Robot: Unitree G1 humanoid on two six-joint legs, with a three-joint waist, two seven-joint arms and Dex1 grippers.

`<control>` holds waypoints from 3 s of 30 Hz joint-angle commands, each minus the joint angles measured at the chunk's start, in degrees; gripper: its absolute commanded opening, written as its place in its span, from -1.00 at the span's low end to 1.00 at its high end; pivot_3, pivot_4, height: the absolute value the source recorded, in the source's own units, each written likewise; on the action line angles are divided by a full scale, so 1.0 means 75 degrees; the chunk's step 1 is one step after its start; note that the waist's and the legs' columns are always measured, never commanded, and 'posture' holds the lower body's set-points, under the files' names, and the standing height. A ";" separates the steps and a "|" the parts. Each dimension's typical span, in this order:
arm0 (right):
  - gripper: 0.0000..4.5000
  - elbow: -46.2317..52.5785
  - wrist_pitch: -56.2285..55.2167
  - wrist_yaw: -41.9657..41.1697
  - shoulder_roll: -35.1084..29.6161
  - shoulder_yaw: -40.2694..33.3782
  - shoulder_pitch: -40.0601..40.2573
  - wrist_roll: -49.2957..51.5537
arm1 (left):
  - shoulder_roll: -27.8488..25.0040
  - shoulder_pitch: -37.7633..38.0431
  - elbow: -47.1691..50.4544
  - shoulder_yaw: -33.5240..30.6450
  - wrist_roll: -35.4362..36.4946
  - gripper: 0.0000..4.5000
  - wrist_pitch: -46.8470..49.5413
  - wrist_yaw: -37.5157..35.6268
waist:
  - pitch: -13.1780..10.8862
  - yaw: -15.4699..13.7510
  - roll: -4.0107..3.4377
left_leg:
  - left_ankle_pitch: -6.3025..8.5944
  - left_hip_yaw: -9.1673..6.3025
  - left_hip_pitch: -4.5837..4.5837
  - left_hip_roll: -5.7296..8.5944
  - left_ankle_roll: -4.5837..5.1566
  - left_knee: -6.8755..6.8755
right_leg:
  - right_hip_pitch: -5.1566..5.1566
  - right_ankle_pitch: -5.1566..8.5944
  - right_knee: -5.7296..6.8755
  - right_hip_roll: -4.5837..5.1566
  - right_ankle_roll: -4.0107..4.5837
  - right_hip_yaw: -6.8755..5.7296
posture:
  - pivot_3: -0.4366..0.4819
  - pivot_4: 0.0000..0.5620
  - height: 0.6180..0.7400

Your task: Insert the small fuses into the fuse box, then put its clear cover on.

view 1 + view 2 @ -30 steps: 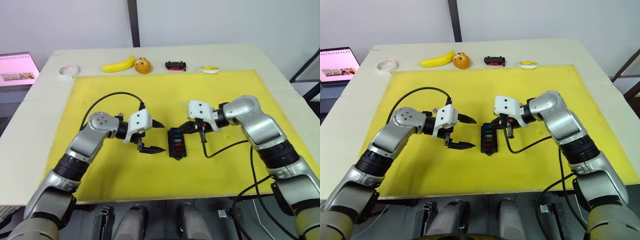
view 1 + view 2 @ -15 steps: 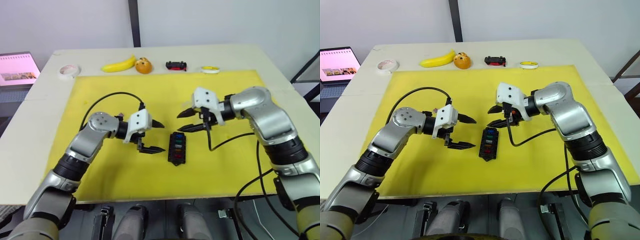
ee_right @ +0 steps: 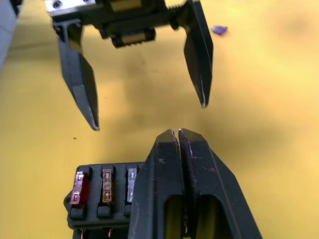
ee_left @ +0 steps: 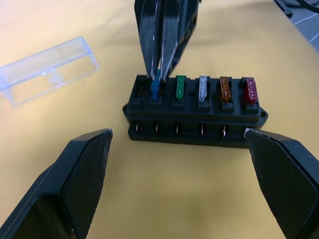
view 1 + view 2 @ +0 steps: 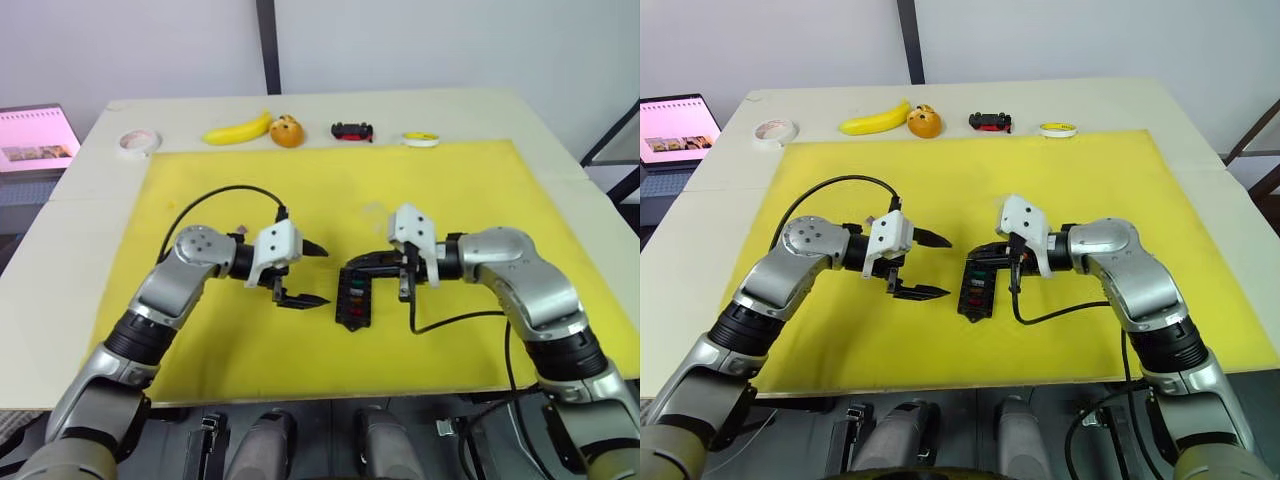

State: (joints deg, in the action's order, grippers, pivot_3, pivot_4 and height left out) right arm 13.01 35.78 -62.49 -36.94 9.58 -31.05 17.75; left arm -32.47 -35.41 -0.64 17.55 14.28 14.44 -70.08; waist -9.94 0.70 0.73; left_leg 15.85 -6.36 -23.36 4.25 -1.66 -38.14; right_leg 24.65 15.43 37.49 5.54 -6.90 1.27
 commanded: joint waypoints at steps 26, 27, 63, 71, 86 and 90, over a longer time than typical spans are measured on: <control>-0.98 -0.0225 0.0032 0.0751 -0.0197 0.0446 0.0749 -0.0261 | 0.0069 -0.0282 -0.0083 -0.0123 -0.0143 1.00 -0.0251 -0.0193 | 0.0017 0.0003 0.0003 | 0.0001 -0.0001 0.0014 -0.0001 0.0001 0.0000 | -0.0017 0.0000 0.0002 -0.0002 0.0000 -0.0002 | -0.05 -0.47 1.00; -0.98 -0.0252 0.0010 0.0754 -0.0214 0.0469 0.0749 -0.0280 | 0.0079 -0.0296 -0.0089 -0.0120 -0.0145 1.00 -0.0246 -0.0191 | 0.0018 0.0001 0.0003 | 0.0001 -0.0001 0.0015 -0.0001 0.0001 0.0000 | -0.0018 0.0000 0.0002 -0.0002 0.0000 -0.0002 | -0.05 -0.47 1.00; -0.98 0.1279 0.1640 0.1518 -0.0809 -0.2664 0.0674 0.1633 | 0.0004 0.1327 0.1368 -0.2008 0.1176 1.00 0.1423 0.1293 | 0.0020 -0.0005 0.0003 | 0.0003 -0.0004 0.0008 0.0000 0.0005 0.0001 | -0.0009 0.0000 0.0003 0.0001 0.0000 0.0003 | -0.05 -0.47 1.00; -0.17 0.1142 0.1743 0.1245 -0.2229 -0.4739 0.2435 0.1856 | -0.0756 0.3675 0.2709 -0.4652 0.2888 1.00 0.3430 0.2288 | 0.0020 -0.0025 0.0001 | 0.0023 -0.0003 0.0015 -0.0002 0.0041 0.0003 | -0.0017 0.0000 0.0002 0.0002 0.0000 0.0005 | -0.05 -0.47 1.00; 0.97 0.1477 0.1209 0.1654 -0.2240 -0.4612 0.3102 0.1998 | -0.0904 0.4495 0.1993 -0.7069 0.5289 1.00 0.6118 0.4164 | 0.0021 -0.0059 -0.0002 | 0.0028 0.0007 0.0043 -0.0008 0.0046 0.0007 | -0.0048 0.0001 0.0000 0.0006 0.0001 0.0008 | -0.05 -0.47 1.00; 0.97 0.2070 0.1730 0.1798 -0.1960 -0.3892 0.2333 0.2752 | -0.0928 0.2902 0.0716 -0.6728 0.5901 1.00 0.7562 0.4822 | 0.0020 -0.0061 -0.0001 | 0.0027 0.0004 0.0042 -0.0006 0.0044 0.0005 | -0.0046 0.0000 0.0002 0.0005 0.0001 0.0005 | -0.05 -0.47 1.00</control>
State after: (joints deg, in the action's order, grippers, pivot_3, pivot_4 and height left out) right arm 25.12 47.79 -49.54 -52.20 -20.44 -11.02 35.27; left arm -38.63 -10.39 7.81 -33.32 55.59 66.58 -35.53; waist -9.79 0.24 0.72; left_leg 16.04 -6.34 -23.04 4.21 -1.35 -38.11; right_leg 24.31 15.44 37.52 5.57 -6.90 1.31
